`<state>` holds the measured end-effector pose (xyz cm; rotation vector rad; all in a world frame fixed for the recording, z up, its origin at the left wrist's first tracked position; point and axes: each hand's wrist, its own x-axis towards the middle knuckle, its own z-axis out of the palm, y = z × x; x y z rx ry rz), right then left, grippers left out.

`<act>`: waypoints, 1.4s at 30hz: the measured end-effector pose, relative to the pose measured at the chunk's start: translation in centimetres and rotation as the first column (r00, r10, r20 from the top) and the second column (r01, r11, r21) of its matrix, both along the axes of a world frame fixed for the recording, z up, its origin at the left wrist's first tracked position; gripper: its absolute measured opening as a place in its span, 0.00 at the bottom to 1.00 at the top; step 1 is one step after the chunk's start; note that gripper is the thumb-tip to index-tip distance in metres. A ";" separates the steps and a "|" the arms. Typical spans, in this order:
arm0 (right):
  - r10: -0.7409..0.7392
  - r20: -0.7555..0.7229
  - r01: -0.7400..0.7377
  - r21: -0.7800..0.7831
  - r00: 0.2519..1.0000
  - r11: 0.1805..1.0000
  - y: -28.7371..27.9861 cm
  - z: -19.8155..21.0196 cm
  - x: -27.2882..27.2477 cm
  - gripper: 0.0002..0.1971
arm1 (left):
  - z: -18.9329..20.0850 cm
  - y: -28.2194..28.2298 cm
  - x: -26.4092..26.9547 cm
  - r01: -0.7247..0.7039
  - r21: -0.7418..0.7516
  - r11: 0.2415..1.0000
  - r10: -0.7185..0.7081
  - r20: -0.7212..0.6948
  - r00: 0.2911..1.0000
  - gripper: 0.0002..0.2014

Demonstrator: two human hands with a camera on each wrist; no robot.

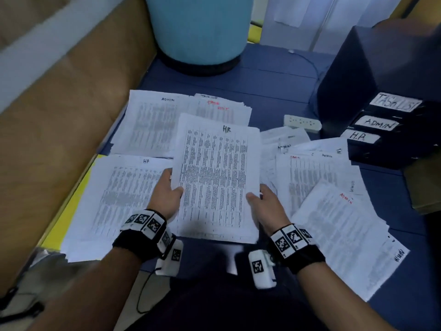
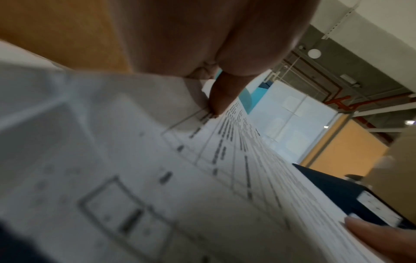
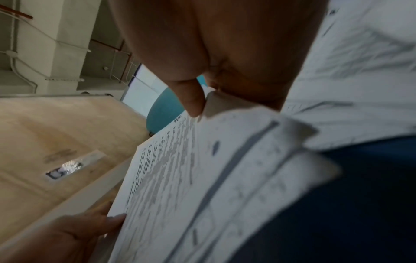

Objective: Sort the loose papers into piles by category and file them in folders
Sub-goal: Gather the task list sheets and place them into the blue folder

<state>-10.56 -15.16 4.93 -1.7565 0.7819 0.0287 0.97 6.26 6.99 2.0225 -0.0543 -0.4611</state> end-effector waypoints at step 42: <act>-0.489 -0.580 0.274 -0.421 0.652 0.865 -13.6 -4.7 -14.6 0.36 | -5.7 -18.0 -7.4 0.700 0.106 0.706 -0.684 -0.154 0.713 0.18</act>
